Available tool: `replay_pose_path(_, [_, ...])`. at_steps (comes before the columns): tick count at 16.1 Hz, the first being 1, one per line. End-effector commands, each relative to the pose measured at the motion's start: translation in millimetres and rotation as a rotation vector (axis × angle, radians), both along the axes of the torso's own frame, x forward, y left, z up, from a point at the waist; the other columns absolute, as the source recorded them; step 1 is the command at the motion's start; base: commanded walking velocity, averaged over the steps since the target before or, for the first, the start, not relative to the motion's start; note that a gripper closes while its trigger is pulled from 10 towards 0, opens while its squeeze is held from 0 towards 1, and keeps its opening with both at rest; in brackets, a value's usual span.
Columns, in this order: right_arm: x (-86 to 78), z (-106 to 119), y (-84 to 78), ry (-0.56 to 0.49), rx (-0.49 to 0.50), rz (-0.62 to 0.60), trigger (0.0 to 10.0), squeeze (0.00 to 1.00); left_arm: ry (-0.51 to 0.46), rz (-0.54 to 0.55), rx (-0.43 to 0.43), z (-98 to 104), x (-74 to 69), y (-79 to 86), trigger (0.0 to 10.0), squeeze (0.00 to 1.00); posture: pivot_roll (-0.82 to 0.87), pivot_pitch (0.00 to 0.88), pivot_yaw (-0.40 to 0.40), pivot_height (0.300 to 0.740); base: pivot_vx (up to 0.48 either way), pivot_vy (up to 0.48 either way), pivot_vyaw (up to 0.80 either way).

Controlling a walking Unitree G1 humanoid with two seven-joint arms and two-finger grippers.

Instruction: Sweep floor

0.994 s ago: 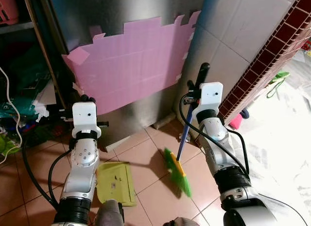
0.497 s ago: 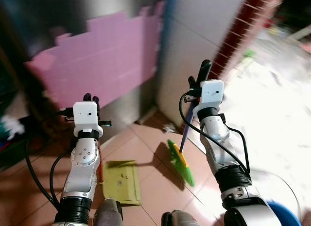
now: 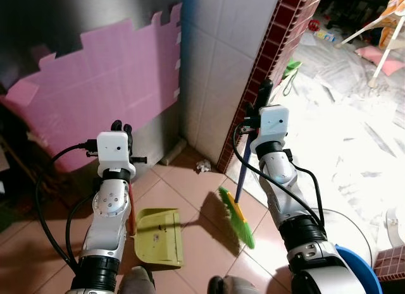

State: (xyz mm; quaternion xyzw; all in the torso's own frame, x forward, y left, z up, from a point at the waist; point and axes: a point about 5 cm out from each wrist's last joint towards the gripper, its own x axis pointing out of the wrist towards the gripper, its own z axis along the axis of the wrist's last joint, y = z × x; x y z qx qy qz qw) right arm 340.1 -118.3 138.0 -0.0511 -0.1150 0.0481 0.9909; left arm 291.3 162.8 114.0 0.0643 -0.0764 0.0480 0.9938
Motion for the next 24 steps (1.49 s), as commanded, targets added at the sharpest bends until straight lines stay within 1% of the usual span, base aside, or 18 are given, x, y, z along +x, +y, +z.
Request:
replay_pose_path(1, [3.2, 14, -0.2, -0.068, -0.010, 0.009, 10.0, 0.00, -0.083, -0.018, 0.003, 17, 1.6, -3.7, 10.0, 0.00, 0.06, 0.075, -0.093, 0.740, 0.405, 0.000, 0.00])
replay_pose_path(6, [3.5, 15, 2.5, -0.073, -0.002, 0.027, 10.0, 0.00, -0.081, -0.019, 0.005, 17, 2.1, -4.2, 10.0, 0.00, 0.07, 0.071, -0.093, 0.740, 0.410, 0.000, 0.00])
replay_pose_path(10, [3.0, 14, 3.5, -0.074, 0.005, 0.041, 10.0, 0.00, -0.085, -0.025, 0.023, 16, 1.3, -4.2, 10.0, 0.00, 0.07, 0.068, -0.093, 0.740, 0.193, 0.000, 0.00])
replay_pose_path(13, [1.5, 14, 4.0, -0.075, 0.009, 0.051, 10.0, 0.00, -0.081, -0.008, 0.013, 16, 1.4, -2.8, 10.0, 0.00, 0.07, 0.072, -0.095, 0.740, 0.318, 0.000, 0.00])
replay_pose_path(16, [1.6, 14, 3.7, -0.076, 0.013, 0.060, 10.0, 0.00, -0.074, 0.007, 0.004, 15, 2.1, -2.2, 10.0, 0.00, 0.07, 0.072, -0.096, 0.740, 0.000, 0.000, 0.00])
replay_pose_path(19, [1.0, 12, 4.1, -0.068, 0.016, 0.076, 10.0, 0.00, -0.069, 0.053, 0.025, 13, 1.5, -0.5, 10.0, 0.00, 0.06, 0.069, -0.098, 0.740, 0.000, 0.000, 0.00])
replay_pose_path(21, [-3.3, 12, 7.8, -0.069, 0.030, 0.098, 10.0, 0.00, -0.071, 0.092, 0.032, 12, -2.9, 3.4, 10.0, 0.00, 0.06, 0.077, -0.091, 0.740, 0.000, 0.000, 0.00])
replay_pose_path(22, [-4.2, 17, 10.4, -0.081, 0.043, 0.123, 10.0, 0.00, -0.072, 0.123, 0.043, 15, -3.6, 5.8, 10.0, 0.00, 0.06, 0.088, -0.084, 0.740, 0.000, 0.000, 0.00])
replay_pose_path(23, [-5.1, 22, 12.5, -0.092, 0.063, 0.151, 10.0, 0.00, -0.069, 0.190, 0.066, 14, -5.2, 11.8, 10.0, 0.00, 0.05, 0.107, -0.085, 0.740, 0.000, 0.000, 0.00])
replay_pose_path(24, [-6.1, 23, 13.9, -0.091, 0.076, 0.165, 10.0, 0.00, -0.073, 0.228, 0.082, 14, -7.0, 16.0, 10.0, 0.00, 0.05, 0.120, -0.093, 0.740, 0.000, 0.000, 0.00])
